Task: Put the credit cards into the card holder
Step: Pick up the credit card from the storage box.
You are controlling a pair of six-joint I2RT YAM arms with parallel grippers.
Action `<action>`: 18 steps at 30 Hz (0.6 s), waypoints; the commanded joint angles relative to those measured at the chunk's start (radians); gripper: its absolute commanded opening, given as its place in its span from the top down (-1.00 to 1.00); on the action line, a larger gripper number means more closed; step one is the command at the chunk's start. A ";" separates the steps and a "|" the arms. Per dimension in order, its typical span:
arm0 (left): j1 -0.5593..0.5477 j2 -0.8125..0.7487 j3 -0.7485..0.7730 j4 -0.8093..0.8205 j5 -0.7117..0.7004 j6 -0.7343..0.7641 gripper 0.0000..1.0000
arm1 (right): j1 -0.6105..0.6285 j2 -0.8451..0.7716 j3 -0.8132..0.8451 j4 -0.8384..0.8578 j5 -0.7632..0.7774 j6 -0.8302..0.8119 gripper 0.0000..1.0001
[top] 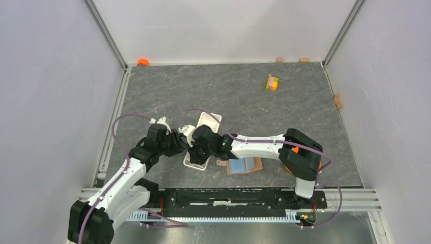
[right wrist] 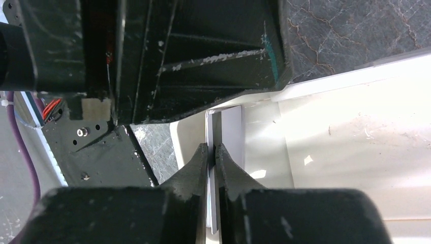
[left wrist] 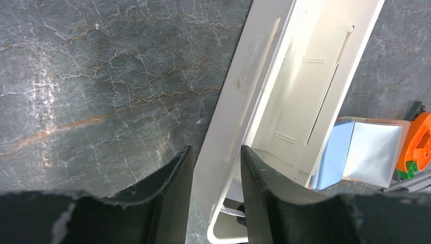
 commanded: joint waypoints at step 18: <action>0.008 0.005 0.001 0.039 0.022 -0.008 0.10 | 0.009 -0.123 0.044 0.005 -0.017 0.005 1.00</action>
